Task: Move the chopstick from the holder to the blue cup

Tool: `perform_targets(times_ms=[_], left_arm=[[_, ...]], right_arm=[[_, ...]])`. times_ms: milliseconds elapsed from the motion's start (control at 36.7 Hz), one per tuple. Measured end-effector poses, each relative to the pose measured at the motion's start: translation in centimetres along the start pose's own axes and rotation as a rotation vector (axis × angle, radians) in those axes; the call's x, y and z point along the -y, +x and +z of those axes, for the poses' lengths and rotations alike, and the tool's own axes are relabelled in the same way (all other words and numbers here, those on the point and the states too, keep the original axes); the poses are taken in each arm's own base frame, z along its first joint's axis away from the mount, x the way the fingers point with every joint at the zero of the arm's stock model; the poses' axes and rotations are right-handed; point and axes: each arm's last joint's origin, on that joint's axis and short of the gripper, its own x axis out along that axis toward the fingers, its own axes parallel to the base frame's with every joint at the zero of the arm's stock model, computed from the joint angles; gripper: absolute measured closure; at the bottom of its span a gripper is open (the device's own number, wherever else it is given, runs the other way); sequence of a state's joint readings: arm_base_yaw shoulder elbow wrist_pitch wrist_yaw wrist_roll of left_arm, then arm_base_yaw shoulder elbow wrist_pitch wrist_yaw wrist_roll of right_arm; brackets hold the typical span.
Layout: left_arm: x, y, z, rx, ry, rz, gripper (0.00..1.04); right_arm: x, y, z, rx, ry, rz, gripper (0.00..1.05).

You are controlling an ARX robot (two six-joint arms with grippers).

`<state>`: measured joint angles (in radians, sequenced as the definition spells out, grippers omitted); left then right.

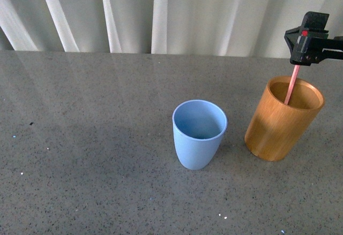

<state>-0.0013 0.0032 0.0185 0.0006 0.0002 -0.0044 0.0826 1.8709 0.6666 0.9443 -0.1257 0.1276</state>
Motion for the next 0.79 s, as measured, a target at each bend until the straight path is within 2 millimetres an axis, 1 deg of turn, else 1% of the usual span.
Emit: perform_targets(times_ms=[300,436,545,600,791], left_arm=[[0.0,0.0,0.0,0.000,0.000,0.000,0.07],[0.0,0.0,0.0,0.000,0.000,0.000,0.07],[0.0,0.0,0.0,0.000,0.000,0.000,0.07],[0.0,0.0,0.0,0.000,0.000,0.000,0.07],[0.0,0.0,0.0,0.000,0.000,0.000,0.07]], right_arm=[[-0.7,2.6,0.2,-0.013,-0.001,0.024,0.10],[-1.0,3.4,0.3,-0.017,0.004,0.030,0.11],[-1.4,3.7,0.4,-0.021,0.006,0.034,0.28],[-1.5,3.8,0.4,-0.021,0.005,0.037,0.35],[-2.4,3.8,0.2,-0.030,-0.001,0.057,0.72]])
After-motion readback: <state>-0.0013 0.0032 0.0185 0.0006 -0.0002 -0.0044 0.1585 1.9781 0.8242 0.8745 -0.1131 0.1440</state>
